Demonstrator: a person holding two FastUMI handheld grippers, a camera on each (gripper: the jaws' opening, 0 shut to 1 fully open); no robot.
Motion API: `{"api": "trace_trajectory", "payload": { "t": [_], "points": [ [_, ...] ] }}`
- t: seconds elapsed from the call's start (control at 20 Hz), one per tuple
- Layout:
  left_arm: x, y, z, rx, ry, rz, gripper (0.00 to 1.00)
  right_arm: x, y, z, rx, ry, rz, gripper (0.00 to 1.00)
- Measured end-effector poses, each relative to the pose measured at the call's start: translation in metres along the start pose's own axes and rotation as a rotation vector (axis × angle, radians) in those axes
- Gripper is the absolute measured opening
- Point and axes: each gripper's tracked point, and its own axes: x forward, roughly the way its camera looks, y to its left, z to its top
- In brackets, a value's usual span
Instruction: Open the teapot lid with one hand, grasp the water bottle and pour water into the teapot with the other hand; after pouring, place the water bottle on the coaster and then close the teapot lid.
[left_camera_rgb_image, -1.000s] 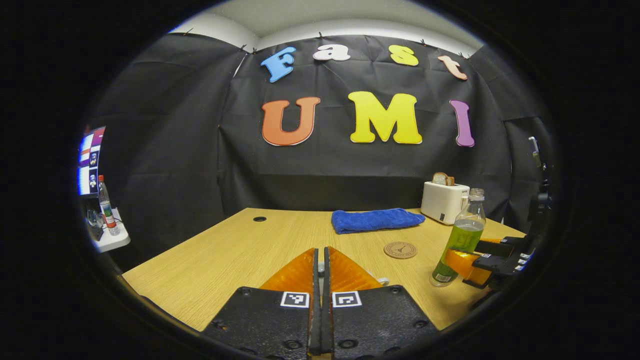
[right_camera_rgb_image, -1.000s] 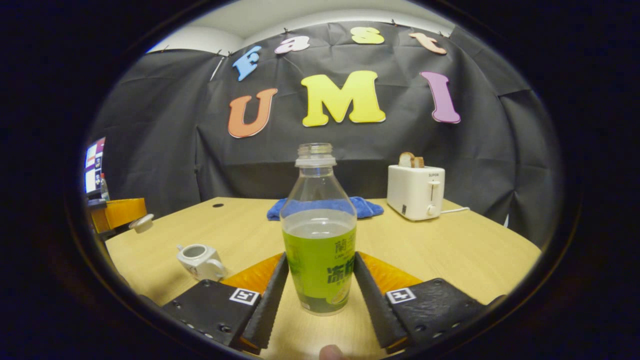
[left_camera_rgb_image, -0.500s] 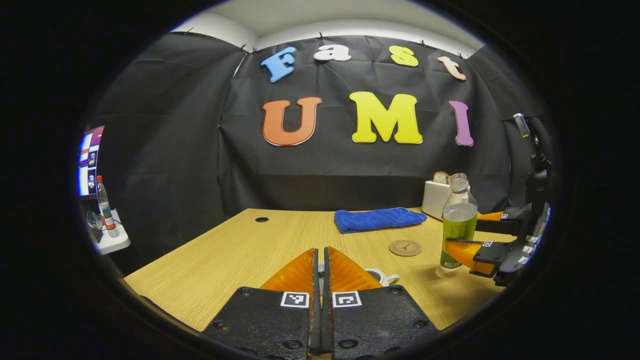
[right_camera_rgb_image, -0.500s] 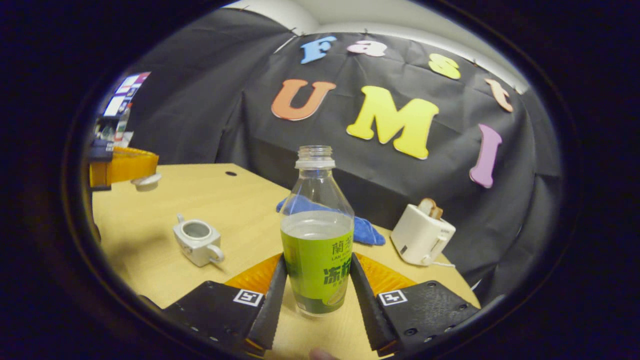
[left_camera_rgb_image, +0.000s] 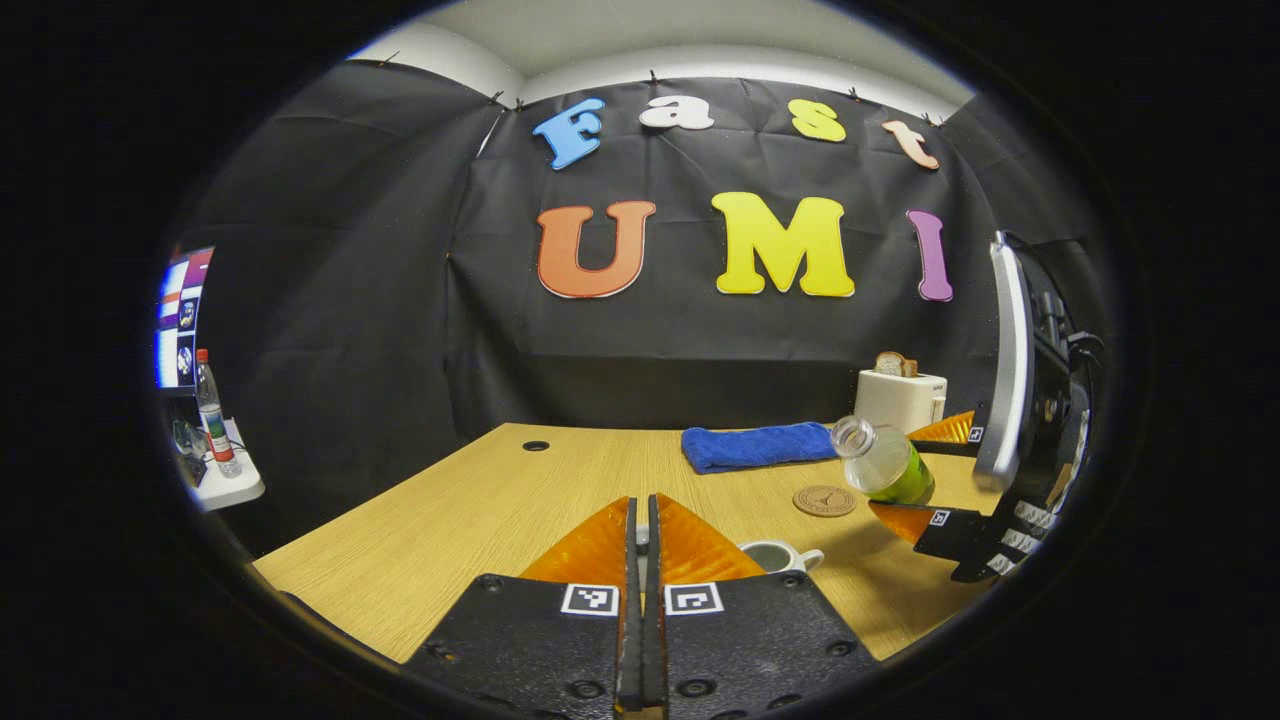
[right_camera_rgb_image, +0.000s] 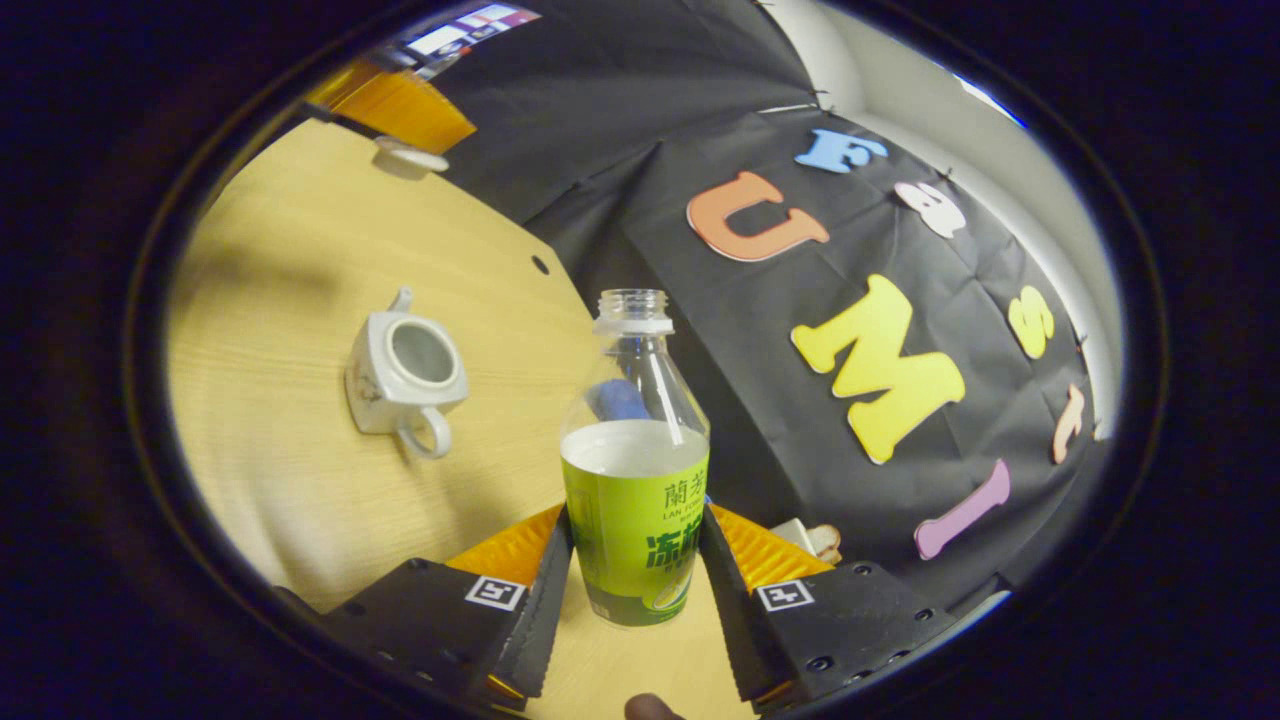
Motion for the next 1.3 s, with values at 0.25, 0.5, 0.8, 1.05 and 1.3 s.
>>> {"api": "trace_trajectory", "payload": {
  "t": [0.25,0.5,0.8,1.05,1.3],
  "points": [
    [0.000,0.009,-0.001,0.010,-0.003,0.011,0.02,0.011,0.000,0.005,-0.232,-0.009,-0.032,0.69],
    [0.000,0.017,-0.002,0.006,0.000,0.022,0.02,0.014,0.005,0.015,-0.383,-0.040,-0.054,0.69],
    [-0.001,0.016,0.002,-0.002,-0.011,0.012,0.02,0.016,0.002,0.026,-0.590,-0.078,-0.110,0.69],
    [-0.005,0.018,0.006,-0.014,-0.022,0.012,0.02,0.017,-0.007,0.030,-0.733,-0.086,-0.160,0.69],
    [-0.004,0.019,0.008,-0.013,-0.026,0.012,0.02,0.017,-0.012,0.038,-0.839,-0.103,-0.183,0.68]
  ]
}}
